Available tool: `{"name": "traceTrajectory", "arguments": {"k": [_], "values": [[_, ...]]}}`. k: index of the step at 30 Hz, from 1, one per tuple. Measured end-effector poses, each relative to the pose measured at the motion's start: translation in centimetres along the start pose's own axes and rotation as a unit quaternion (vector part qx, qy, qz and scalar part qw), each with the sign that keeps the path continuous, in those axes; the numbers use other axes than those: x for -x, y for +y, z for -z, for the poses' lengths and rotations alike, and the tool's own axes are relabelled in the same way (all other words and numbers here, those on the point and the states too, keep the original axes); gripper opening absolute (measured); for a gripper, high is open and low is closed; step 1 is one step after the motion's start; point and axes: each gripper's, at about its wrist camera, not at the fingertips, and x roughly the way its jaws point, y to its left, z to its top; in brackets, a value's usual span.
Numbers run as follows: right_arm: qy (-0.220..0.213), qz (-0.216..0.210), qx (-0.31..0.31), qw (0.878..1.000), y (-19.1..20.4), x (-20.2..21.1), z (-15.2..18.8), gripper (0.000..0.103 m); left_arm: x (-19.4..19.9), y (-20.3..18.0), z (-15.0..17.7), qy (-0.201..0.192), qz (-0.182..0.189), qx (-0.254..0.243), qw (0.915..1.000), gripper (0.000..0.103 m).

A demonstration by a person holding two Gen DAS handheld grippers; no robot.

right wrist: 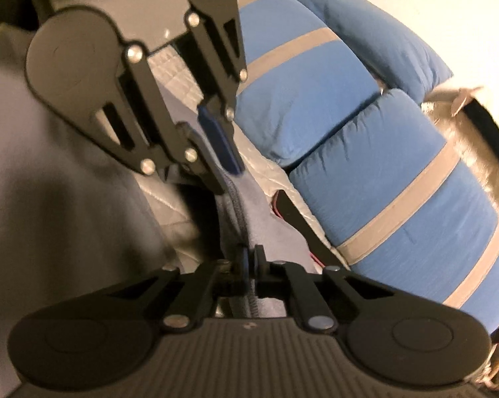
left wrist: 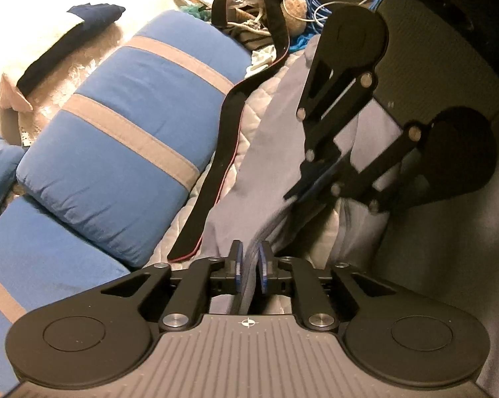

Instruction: Fold clothes

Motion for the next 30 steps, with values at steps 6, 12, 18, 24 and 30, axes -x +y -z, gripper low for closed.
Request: {"name": "traceTrajectory", "arguments": {"k": [6, 12, 18, 24, 30], "values": [[0.016, 0.036, 0.013, 0.999, -0.6, -0.1, 1.0, 0.004, 1.4, 0.1, 2.6, 0.039, -0.033, 0.0, 0.9987, 0.037], [0.033, 0.062, -0.001, 0.998, -1.6, -0.3, 1.5, 0.004, 1.6, 0.2, 6.5, 0.103, -0.05, -0.014, 0.9933, 0.037], [0.046, 0.074, -0.015, 0.996, -2.3, -0.5, 1.8, 0.003, 1.4, 0.1, 7.6, 0.113, -0.054, -0.032, 0.9917, 0.037], [0.046, 0.071, -0.017, 0.996, -2.3, -0.3, 2.0, 0.003, 0.6, -0.1, 6.9, 0.101, -0.046, -0.066, 0.9916, 0.034], [0.043, 0.068, -0.017, 0.997, -2.3, -0.2, 2.0, 0.004, -0.3, 0.2, 6.7, 0.111, -0.031, -0.08, 0.9901, 0.006]]}}
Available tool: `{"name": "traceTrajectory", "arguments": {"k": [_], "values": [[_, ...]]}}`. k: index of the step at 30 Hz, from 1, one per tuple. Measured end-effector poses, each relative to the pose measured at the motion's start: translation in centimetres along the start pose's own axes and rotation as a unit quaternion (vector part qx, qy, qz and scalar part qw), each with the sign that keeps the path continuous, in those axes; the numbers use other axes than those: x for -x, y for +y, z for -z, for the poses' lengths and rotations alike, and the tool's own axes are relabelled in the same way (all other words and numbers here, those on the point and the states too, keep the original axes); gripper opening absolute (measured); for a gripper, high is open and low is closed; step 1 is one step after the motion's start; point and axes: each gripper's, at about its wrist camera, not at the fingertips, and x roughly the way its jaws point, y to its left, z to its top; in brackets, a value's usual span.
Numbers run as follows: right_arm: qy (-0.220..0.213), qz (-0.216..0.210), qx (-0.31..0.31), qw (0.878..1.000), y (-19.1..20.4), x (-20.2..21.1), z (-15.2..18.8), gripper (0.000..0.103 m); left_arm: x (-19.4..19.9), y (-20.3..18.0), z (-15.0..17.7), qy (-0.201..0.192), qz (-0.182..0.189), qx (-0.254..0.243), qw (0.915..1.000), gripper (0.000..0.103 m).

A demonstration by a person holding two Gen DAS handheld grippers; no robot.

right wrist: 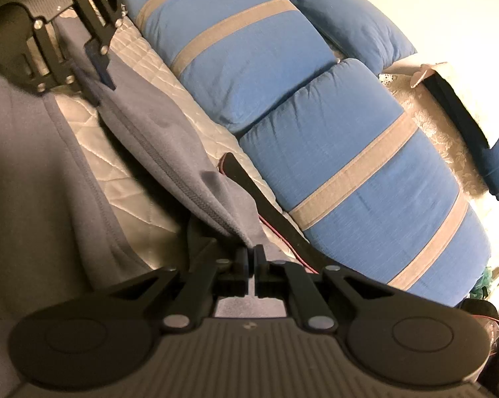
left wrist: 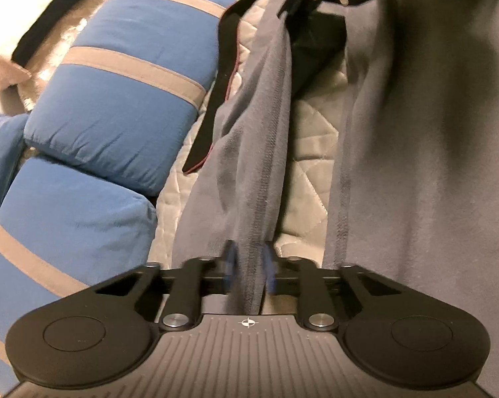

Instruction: Fold clothes

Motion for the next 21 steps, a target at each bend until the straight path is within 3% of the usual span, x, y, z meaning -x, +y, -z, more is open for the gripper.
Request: {"name": "traceTrajectory", "arguments": {"k": [9, 18, 21], "values": [[-0.016, -0.045, 0.037, 0.998, 1.3, 0.9, 0.0, 0.003, 1.2, -1.1, 1.4, 0.017, -0.04, -0.052, 0.9977, 0.003], [-0.021, -0.085, 0.099, 0.991, 4.6, 1.3, -0.1, 0.003, 2.2, -0.3, 2.9, 0.028, -0.059, -0.02, 0.9977, 0.003], [-0.029, -0.072, 0.111, 0.991, 5.4, 1.2, -0.5, 0.031, 2.6, 0.1, 2.8, 0.028, -0.067, -0.005, 0.9973, 0.003]]}}
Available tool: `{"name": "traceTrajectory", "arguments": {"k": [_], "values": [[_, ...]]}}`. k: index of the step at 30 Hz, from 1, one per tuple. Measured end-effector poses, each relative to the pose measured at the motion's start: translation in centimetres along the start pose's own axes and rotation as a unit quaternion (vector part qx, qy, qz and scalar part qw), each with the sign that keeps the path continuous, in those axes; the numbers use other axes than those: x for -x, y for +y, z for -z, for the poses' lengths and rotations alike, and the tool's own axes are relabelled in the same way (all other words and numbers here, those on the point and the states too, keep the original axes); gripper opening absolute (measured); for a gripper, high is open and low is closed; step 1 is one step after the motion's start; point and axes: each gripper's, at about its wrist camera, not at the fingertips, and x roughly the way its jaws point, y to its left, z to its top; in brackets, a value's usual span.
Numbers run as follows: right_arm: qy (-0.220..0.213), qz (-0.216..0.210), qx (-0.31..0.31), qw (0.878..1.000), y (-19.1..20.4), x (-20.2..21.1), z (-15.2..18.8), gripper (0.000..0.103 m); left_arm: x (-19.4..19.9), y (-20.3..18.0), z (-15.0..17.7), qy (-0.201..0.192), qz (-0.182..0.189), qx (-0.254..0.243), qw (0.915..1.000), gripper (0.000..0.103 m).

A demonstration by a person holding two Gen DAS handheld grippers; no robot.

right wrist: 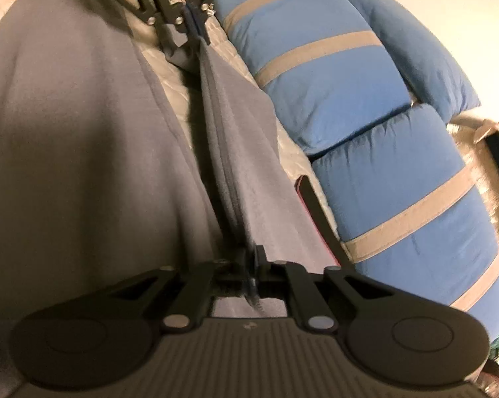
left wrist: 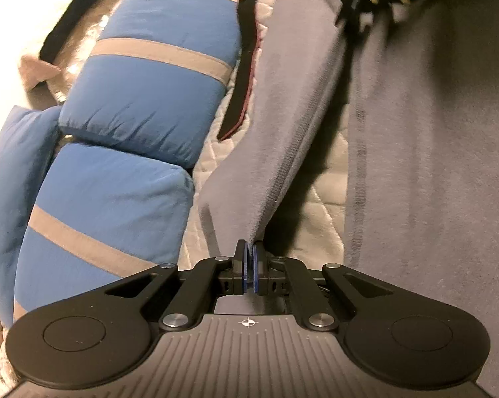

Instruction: Fold clothes

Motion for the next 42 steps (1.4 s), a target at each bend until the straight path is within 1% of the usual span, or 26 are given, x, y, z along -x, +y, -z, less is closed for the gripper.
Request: {"name": "traceTrajectory", "arguments": {"k": [3, 7, 11, 13, 14, 16, 18, 27, 29, 33, 39, 41, 42], "values": [[-0.012, 0.005, 0.005, 1.0, 0.7, -0.2, -0.9, 0.032, 0.1, 0.4, -0.2, -0.002, -0.006, 0.012, 0.9999, 0.003], [-0.028, 0.008, 0.005, 1.0, 1.2, -0.8, -2.3, 0.031, -0.1, 0.4, -0.2, -0.005, -0.01, 0.018, 0.9998, 0.003], [-0.033, 0.009, -0.006, 0.999, 1.1, -1.6, -3.5, 0.031, 0.1, 0.2, -0.3, -0.008, -0.012, 0.023, 0.9996, 0.003], [-0.032, 0.003, -0.015, 0.999, 0.9, -1.9, -4.1, 0.031, 0.2, 0.1, -0.3, -0.009, -0.015, 0.022, 0.9996, 0.003], [-0.032, -0.001, -0.017, 0.999, 0.8, -1.8, -4.3, 0.032, 0.2, 0.1, -0.3, -0.009, -0.016, 0.021, 0.9996, 0.003], [-0.038, -0.004, -0.028, 0.999, 0.6, -1.4, -4.6, 0.04, 0.1, 0.1, -0.3, -0.009, -0.018, 0.021, 0.9996, 0.003], [-0.045, -0.01, -0.044, 0.998, 0.4, -1.0, -4.8, 0.045, 0.0, 0.1, -0.4, -0.009, -0.019, 0.022, 0.9995, 0.003], [-0.039, -0.014, -0.072, 0.997, -0.3, -1.1, -5.1, 0.048, -0.1, 0.2, -0.4, -0.01, -0.02, 0.025, 0.9994, 0.004], [-0.034, -0.011, -0.078, 0.996, -0.4, -1.2, -5.1, 0.048, -0.1, 0.2, -0.4, -0.01, -0.02, 0.025, 0.9994, 0.004], [-0.023, 0.009, -0.076, 0.997, -0.4, -2.0, -4.9, 0.047, 0.0, 0.4, -0.4, -0.014, -0.02, 0.032, 0.9992, 0.004], [-0.024, 0.041, -0.047, 0.998, 0.3, -3.0, -5.2, 0.046, 0.2, 1.1, -0.5, -0.018, -0.019, 0.045, 0.9987, 0.003], [-0.025, 0.049, -0.044, 0.998, 0.5, -3.3, -5.3, 0.043, 0.3, 1.1, -0.5, -0.019, -0.019, 0.045, 0.9986, 0.003], [-0.025, 0.051, -0.045, 0.997, 0.4, -3.4, -5.4, 0.038, 0.3, 1.2, -0.5, -0.019, -0.019, 0.045, 0.9987, 0.003]]}}
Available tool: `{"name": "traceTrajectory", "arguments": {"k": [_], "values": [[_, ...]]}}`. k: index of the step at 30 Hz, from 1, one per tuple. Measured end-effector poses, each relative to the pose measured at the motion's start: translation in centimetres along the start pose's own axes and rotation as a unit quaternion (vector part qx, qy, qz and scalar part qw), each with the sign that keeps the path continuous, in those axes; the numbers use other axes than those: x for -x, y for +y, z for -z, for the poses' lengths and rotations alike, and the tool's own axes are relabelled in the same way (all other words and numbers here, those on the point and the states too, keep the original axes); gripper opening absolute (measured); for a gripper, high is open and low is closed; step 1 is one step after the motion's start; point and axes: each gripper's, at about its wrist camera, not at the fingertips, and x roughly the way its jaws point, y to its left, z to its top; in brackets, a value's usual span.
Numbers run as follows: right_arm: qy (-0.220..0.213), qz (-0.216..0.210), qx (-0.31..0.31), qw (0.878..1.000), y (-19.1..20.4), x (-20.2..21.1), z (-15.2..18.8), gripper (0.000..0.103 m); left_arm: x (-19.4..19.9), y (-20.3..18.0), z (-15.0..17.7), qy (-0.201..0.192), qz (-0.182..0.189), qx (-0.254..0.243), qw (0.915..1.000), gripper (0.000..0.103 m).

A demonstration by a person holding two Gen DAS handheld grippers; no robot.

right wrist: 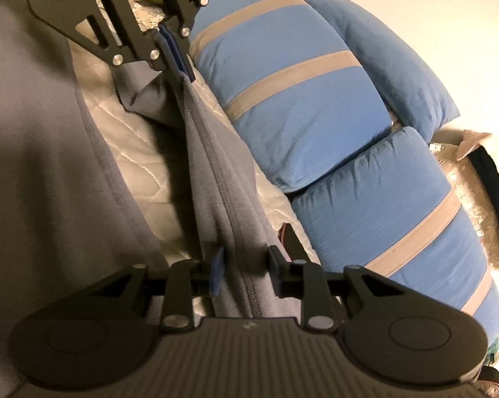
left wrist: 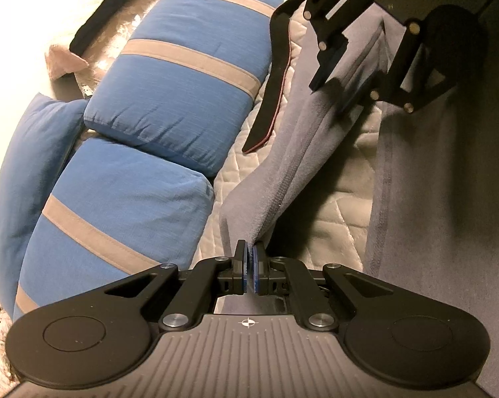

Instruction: Fold clothes

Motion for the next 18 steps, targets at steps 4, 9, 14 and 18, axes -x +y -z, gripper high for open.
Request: {"name": "traceTrajectory", "arguments": {"k": [4, 9, 14, 18], "values": [[-0.008, -0.001, 0.0, 1.0, -0.2, 0.3, -0.2, 0.012, 0.0, -0.1, 0.1, 0.002, 0.0, -0.001, 1.0, 0.003], [-0.019, -0.019, 0.006, 1.0, -0.7, 1.7, -0.1, 0.004, -0.2, -0.4, 0.2, 0.008, -0.001, -0.006, 0.9999, 0.004], [-0.011, -0.055, 0.034, 0.998, -0.2, 2.6, 0.8, 0.003, -0.4, -1.5, 0.3, 0.013, 0.011, -0.025, 0.9995, 0.004], [0.002, -0.084, 0.046, 0.995, -0.1, 2.5, 1.4, 0.002, -0.7, -2.6, 0.4, 0.021, 0.018, -0.046, 0.9986, 0.004]]}}
